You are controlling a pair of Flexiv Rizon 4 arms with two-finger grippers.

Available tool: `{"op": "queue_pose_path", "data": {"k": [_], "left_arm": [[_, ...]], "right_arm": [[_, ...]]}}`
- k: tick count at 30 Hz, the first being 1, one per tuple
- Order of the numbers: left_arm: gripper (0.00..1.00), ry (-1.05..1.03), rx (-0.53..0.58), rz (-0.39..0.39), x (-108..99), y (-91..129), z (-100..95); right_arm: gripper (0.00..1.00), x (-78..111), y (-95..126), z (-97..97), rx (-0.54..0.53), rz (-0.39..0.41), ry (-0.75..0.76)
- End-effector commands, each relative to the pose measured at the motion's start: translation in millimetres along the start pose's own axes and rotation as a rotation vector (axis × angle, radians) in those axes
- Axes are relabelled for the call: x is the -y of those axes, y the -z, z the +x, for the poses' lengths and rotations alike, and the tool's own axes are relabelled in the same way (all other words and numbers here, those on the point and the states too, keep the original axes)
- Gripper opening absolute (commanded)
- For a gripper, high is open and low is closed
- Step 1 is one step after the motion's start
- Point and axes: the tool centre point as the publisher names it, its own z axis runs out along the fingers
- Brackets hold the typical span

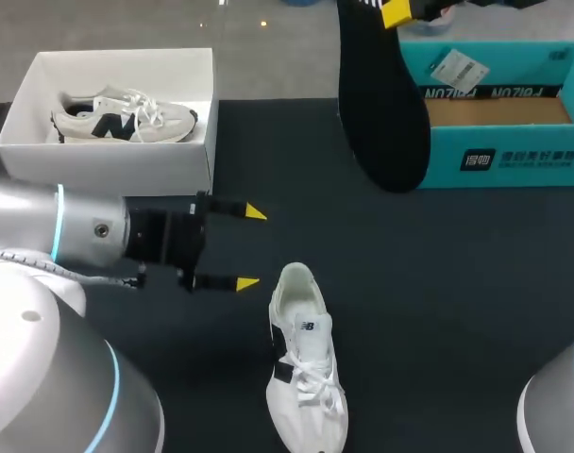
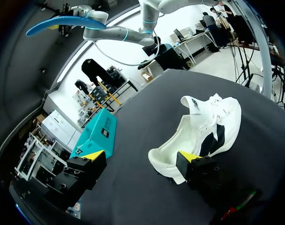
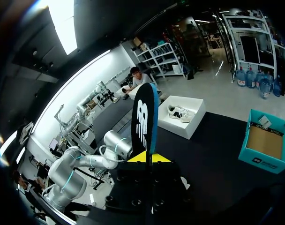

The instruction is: Take the shoe out of the shoebox, open the shoe tongue, remove and reinsert the insole, then place the shoe into the shoebox

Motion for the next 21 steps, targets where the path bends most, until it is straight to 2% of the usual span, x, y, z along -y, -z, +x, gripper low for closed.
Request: {"op": "queue_pose_path", "data": {"k": [1,10,11,13,16,17,21], "left_arm": [[1.00,-0.002,0.078,0.000,1,0,4.0],[1.00,-0.002,0.078,0.000,1,0,4.0],[1.00,-0.064,0.109,0.008,3,1,3.0],[1.00,-0.141,0.157,0.062,6,6,0.6],[1.00,-0.278,0.228,0.078,5,12,-1.9],[1.00,-0.296,0.237,0.152,5,16,-3.0],[1.00,-0.357,0.262,0.247,3,25,-5.8]], "right_arm": [[0.00,-1.9,-2,0.1,0.002,0.003,-0.001],[0.00,-1.9,-2,0.1,0.002,0.003,-0.001],[0.00,-1.9,-2,0.1,0.002,0.003,-0.001],[0.00,-1.9,-2,0.1,0.002,0.003,-0.001],[0.00,-1.9,-2,0.1,0.002,0.003,-0.001],[0.00,-1.9,-2,0.1,0.002,0.003,-0.001],[0.00,-1.9,-2,0.1,0.002,0.003,-0.001]]}}
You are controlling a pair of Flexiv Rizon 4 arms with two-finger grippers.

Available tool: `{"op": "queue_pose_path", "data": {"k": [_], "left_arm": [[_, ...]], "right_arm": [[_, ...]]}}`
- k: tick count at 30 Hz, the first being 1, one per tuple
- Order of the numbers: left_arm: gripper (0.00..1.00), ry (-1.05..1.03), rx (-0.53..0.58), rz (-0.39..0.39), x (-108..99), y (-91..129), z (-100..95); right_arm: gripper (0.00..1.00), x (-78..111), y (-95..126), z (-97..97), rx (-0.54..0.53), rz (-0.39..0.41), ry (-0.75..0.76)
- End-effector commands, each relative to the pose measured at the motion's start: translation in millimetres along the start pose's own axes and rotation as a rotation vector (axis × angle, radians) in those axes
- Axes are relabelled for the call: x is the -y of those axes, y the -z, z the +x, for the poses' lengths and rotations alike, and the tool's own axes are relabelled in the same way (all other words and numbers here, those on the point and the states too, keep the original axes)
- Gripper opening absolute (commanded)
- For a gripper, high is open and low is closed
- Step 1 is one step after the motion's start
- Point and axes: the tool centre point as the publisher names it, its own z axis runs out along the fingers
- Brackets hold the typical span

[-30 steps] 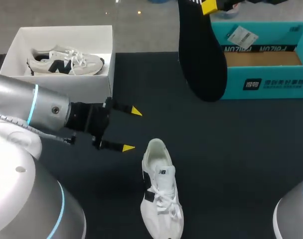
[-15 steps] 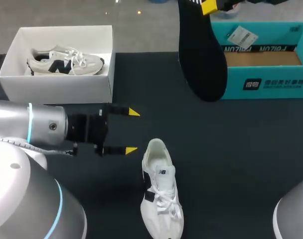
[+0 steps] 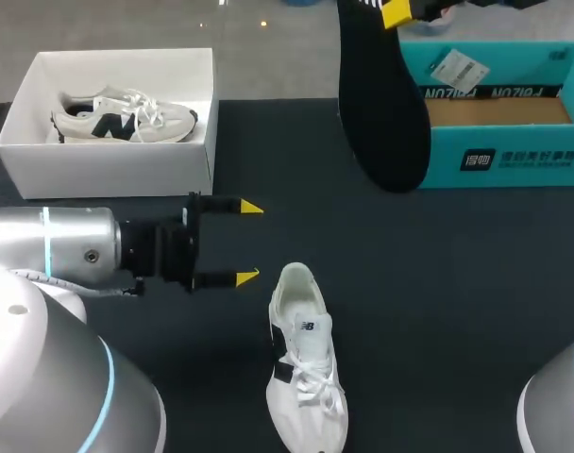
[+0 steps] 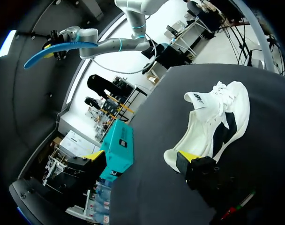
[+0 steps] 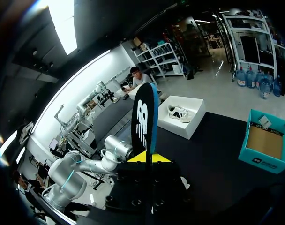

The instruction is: Take the shoe out of the shoebox, open the shoe tongue, remove and reinsert the insole, then place the shoe into the shoebox

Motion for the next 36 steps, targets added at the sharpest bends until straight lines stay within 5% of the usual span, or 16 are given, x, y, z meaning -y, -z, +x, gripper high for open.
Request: {"op": "queue_pose_path", "data": {"k": [1,10,36], "left_arm": [[1.00,-0.142,0.131,0.215,-3,19,5.9],[1.00,-0.215,0.186,0.321,12,19,-4.0],[1.00,-0.387,0.226,0.333,55,12,-39.7]], "right_arm": [[0.00,-2.2,-2,0.2,0.002,0.003,-0.002],[0.00,-2.2,-2,0.2,0.002,0.003,-0.002],[0.00,-2.2,-2,0.2,0.002,0.003,-0.002]]}}
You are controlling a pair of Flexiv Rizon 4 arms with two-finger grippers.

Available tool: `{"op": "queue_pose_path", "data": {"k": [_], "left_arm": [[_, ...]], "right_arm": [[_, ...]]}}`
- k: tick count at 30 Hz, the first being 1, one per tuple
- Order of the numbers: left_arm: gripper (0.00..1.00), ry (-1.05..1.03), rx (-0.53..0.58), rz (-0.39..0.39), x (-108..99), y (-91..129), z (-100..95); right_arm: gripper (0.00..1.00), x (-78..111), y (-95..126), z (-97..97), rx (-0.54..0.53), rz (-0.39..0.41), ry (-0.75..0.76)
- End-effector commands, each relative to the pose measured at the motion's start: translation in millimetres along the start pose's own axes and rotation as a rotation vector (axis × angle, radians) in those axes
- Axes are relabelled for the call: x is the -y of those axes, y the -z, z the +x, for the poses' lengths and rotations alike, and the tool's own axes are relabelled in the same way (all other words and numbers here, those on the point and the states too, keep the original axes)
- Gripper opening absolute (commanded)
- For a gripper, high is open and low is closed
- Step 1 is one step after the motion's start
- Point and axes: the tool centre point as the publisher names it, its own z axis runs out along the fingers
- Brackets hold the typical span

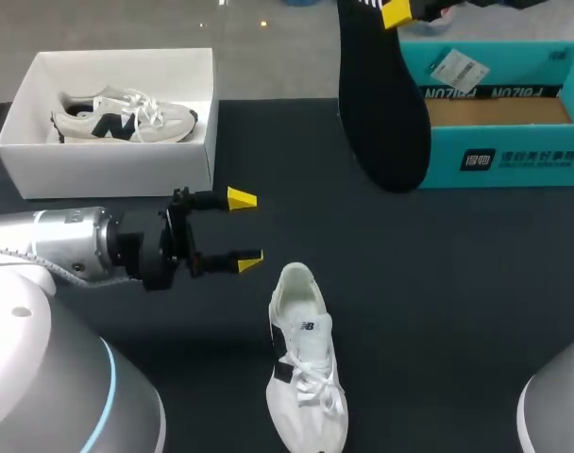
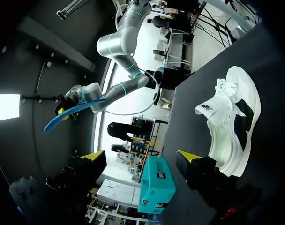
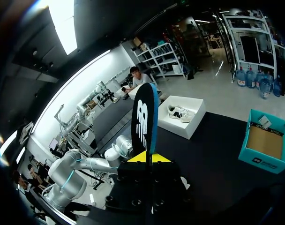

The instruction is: Take the shoe out of the shoebox, open the shoe tongue, remove and reinsert the insole, then place the shoe into the shoebox

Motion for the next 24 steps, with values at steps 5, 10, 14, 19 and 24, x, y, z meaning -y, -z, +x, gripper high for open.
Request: {"op": "queue_pose_path", "data": {"k": [5,10,14,19,24], "left_arm": [[1.00,-0.028,0.015,0.028,11,-12,-17.6],[1.00,-0.036,0.017,0.047,16,-20,-19.2],[1.00,-0.037,0.011,0.057,21,-23,-15.3],[1.00,-0.043,0.004,0.058,22,-24,-12.4],[1.00,-0.065,-0.001,0.046,22,-24,-12.5]], "right_arm": [[0.00,-2.3,-2,0.3,0.002,0.003,-0.001],[0.00,-2.3,-2,0.3,0.002,0.003,-0.001],[0.00,-2.3,-2,0.3,0.002,0.003,-0.001],[0.00,-2.3,-2,0.3,0.002,0.003,-0.001],[0.00,-2.3,-2,0.3,0.002,0.003,-0.001]]}}
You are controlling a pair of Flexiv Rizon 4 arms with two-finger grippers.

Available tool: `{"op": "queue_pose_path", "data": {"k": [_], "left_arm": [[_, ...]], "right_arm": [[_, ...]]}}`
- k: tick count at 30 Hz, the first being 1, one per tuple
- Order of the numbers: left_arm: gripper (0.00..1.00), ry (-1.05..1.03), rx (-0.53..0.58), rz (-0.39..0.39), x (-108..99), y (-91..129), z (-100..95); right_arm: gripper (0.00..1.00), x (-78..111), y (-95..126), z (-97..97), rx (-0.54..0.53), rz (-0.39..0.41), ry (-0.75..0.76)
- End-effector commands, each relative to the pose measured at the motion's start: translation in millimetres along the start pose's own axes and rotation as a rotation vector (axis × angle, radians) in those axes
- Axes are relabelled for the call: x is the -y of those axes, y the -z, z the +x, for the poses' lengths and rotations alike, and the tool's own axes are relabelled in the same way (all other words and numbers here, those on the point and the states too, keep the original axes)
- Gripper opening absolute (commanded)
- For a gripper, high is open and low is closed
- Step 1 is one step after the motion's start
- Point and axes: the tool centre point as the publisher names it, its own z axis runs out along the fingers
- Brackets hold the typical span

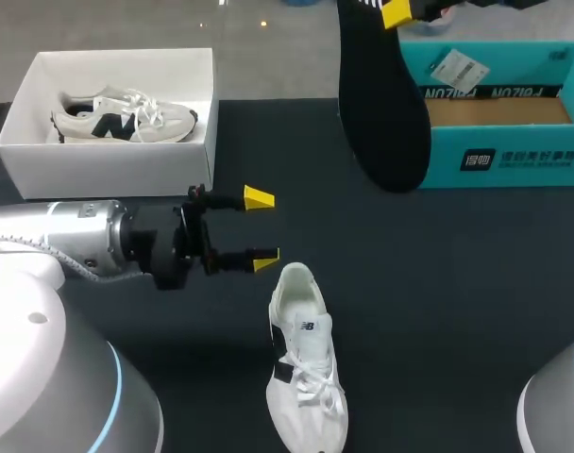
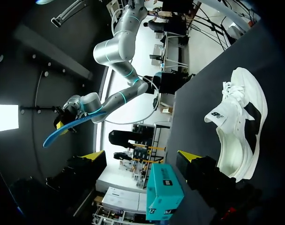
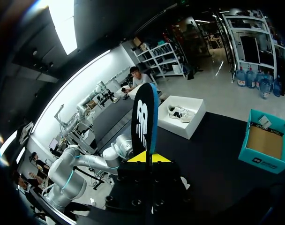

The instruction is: Take the shoe out of the shoebox, open the shoe tongue, remove and reinsert the insole, then place the shoe into the shoebox

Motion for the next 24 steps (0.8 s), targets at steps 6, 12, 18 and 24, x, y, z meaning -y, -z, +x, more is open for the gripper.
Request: {"op": "queue_pose_path", "data": {"k": [6,12,18,24], "left_arm": [[1.00,-0.001,0.002,-0.006,2,-2,0.2],[1.00,-0.001,0.002,-0.006,2,-2,0.2],[1.00,-0.017,0.006,0.005,3,-2,0.8],[1.00,-0.066,0.036,-0.003,2,-2,-0.6]], "right_arm": [[0.00,-2.3,-2,0.3,0.002,0.003,-0.002],[0.00,-1.8,-3,-2.4,-0.017,0.012,-0.014],[0.00,10.6,-13,-15.6,-0.109,0.037,-0.096],[0.00,26.4,-26,-21.8,-0.172,0.046,-0.164]]}}
